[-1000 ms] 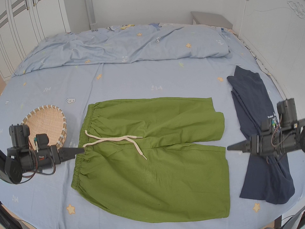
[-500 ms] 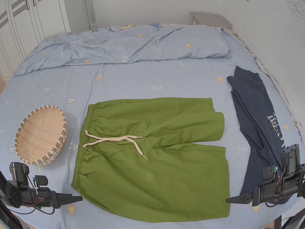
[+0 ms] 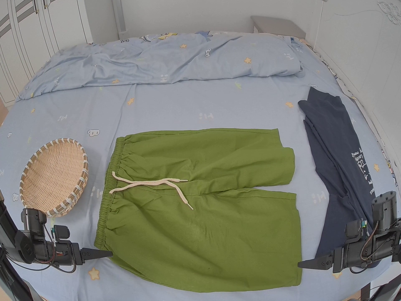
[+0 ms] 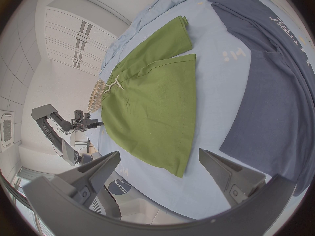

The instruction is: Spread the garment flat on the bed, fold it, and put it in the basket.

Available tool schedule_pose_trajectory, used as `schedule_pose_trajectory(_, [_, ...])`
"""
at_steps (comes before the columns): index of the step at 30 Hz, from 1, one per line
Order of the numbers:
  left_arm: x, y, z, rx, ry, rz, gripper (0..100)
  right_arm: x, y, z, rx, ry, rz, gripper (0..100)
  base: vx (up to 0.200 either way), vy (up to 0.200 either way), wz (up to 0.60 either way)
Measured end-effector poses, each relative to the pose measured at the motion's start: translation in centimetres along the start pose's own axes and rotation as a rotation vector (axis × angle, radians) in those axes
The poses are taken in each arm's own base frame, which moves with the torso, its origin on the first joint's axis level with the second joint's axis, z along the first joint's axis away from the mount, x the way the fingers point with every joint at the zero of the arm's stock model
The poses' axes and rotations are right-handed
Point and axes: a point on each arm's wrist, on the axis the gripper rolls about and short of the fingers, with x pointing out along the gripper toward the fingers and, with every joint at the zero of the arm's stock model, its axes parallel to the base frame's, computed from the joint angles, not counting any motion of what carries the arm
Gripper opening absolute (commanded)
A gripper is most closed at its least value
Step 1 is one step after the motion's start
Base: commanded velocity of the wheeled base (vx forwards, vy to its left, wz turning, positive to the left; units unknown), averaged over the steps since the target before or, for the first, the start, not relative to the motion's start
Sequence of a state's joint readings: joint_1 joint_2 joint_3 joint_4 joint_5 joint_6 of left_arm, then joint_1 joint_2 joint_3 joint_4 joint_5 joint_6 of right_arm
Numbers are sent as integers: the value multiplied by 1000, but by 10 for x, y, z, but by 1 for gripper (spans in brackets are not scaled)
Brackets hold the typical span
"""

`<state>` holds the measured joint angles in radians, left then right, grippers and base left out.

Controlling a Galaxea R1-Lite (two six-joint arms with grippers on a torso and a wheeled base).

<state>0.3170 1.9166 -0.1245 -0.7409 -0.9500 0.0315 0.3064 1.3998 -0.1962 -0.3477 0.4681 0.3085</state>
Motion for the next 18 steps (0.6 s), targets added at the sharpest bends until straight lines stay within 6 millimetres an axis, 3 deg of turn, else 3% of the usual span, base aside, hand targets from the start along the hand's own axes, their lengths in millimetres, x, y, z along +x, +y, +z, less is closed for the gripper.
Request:
schedule_pose_trajectory(7, [11, 1, 15, -19, 4, -23, 100, 0, -1, 0, 0, -9, 0, 100, 0, 0, 0])
schedule_pose_trajectory(18, [10, 7, 24, -32, -25, -17, 100, 1, -2, -1, -4, -22, 1, 100, 0, 0, 0])
